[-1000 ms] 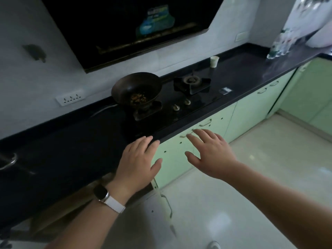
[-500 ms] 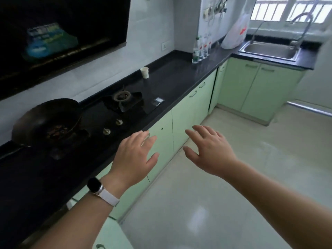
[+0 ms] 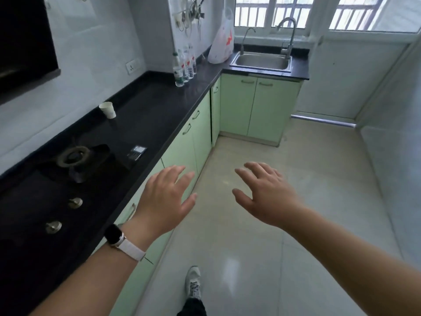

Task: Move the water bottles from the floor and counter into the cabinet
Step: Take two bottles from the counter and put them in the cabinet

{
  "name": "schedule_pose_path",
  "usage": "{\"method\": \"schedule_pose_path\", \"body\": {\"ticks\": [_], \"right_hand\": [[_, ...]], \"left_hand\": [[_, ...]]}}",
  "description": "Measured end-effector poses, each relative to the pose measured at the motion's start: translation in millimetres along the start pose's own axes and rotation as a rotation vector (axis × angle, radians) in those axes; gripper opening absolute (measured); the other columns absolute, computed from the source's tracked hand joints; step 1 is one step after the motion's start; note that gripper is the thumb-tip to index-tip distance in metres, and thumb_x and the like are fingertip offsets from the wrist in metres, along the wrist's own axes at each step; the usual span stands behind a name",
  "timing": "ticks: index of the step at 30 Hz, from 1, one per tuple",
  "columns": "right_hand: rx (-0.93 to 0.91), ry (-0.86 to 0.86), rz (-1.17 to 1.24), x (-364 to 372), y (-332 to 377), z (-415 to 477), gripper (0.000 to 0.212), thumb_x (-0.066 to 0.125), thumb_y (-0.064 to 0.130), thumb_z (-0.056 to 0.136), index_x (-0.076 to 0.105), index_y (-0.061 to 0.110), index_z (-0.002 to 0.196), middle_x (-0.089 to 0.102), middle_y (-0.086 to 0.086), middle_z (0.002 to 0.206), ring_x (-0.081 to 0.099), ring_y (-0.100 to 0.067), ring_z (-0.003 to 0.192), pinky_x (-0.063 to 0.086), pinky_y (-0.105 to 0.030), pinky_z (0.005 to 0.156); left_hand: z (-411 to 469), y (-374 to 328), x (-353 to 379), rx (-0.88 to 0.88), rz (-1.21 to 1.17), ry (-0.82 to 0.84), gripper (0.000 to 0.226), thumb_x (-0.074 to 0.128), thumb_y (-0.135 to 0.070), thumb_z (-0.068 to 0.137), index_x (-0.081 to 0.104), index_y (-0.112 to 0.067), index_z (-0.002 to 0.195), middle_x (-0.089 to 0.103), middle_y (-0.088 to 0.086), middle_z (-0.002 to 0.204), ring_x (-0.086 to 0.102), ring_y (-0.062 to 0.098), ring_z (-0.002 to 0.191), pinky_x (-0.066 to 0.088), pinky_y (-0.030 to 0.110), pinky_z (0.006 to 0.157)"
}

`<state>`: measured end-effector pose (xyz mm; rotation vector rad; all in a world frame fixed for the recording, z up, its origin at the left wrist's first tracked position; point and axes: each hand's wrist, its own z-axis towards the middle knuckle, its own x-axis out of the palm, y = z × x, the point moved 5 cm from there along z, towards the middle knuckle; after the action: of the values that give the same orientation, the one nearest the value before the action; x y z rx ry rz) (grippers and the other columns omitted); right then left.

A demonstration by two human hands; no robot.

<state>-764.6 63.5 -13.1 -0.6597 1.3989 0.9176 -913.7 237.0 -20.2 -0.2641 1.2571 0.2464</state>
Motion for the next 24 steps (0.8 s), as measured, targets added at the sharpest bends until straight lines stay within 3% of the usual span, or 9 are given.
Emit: {"method": "schedule_pose_path", "body": {"ticks": [5,15,24], "right_hand": [[0.082,0.019,-0.028,8,-6,64,0.072,0.022,0.064,0.087,0.043,0.025,0.144,0.044,-0.004,0.146,0.035,-0.027,0.137,0.028,-0.04,0.11],[0.14,-0.035,-0.114,9,2,190,0.064,0.034,0.06,0.089,0.056,0.02,0.134,0.057,-0.009,0.132,0.05,-0.031,0.125,0.041,-0.043,0.099],[0.2,-0.094,-0.081,8,-35,252,0.063,0.037,0.059,0.088,0.059,0.018,0.13,0.059,-0.01,0.129,0.052,-0.031,0.123,0.042,-0.042,0.098]], "left_hand": [[68,38,28,0.065,-0.05,0.008,0.053,0.045,-0.048,0.086,0.062,-0.018,0.127,0.06,0.008,0.129,0.055,0.03,0.121,0.045,0.049,0.096],[179,131,55,0.137,-0.102,0.027,0.055,0.044,-0.048,0.088,0.059,-0.018,0.13,0.059,0.009,0.131,0.053,0.031,0.124,0.043,0.051,0.099],[263,136,68,0.22,-0.099,0.044,0.057,0.041,-0.051,0.09,0.057,-0.017,0.133,0.057,0.007,0.136,0.051,0.029,0.128,0.041,0.051,0.103]]}}
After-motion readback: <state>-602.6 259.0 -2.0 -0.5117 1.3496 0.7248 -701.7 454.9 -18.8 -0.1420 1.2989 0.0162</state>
